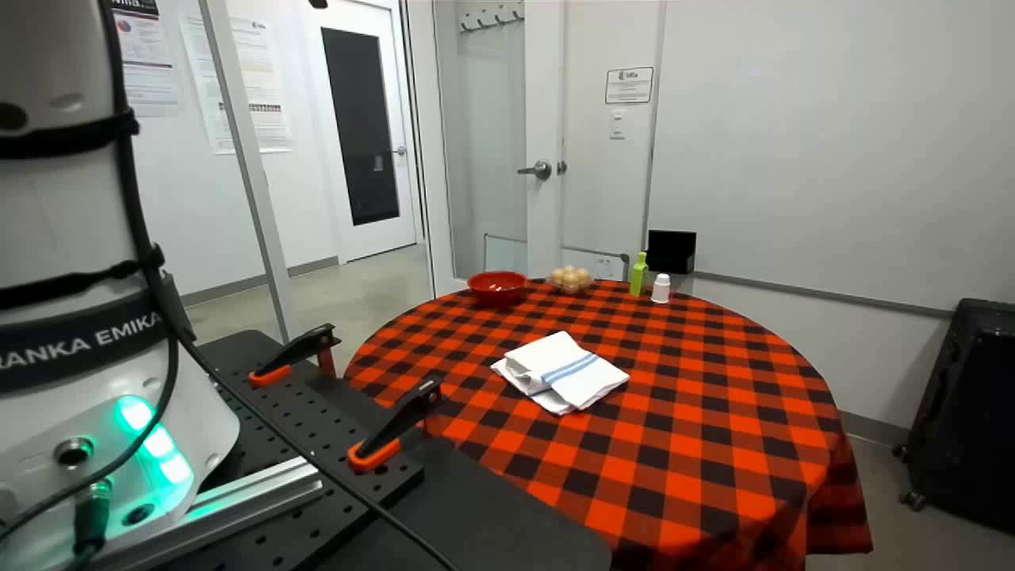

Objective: Unfold the towel

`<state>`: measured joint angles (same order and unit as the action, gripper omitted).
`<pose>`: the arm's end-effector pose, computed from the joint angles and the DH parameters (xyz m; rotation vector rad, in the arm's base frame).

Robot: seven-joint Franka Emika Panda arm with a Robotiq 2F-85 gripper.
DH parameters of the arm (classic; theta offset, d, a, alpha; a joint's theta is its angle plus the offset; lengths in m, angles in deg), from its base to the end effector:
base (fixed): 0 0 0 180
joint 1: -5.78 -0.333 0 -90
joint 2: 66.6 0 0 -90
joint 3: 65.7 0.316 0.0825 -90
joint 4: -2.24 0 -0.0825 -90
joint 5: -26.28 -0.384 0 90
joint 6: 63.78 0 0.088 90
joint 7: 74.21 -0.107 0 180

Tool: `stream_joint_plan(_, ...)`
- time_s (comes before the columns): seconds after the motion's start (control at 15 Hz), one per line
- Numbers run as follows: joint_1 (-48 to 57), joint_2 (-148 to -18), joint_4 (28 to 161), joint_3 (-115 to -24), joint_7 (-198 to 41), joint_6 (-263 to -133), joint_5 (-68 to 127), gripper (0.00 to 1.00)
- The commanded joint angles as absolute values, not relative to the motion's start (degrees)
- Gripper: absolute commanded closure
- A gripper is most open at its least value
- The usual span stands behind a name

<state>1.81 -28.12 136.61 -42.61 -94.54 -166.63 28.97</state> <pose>0.3204 0.1891 0.5583 2.8855 0.0798 0.2632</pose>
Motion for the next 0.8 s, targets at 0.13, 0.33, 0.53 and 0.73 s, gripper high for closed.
stream_joint_plan(0.13, 0.2, -28.6, 136.3, -43.8, -95.4, -166.4, 29.9, 0.0)
stream_joint_plan(0.33, -0.4, -28.7, 136.6, -44.2, -94.9, -166.9, 29.4, 0.0)
stream_joint_plan(0.53, -1.3, -28.9, 137.6, -45.3, -94.1, -168.3, 28.7, 0.0)
stream_joint_plan(0.73, -1.4, -29.5, 138.5, -45.7, -95.5, -167.9, 28.2, 0.0)
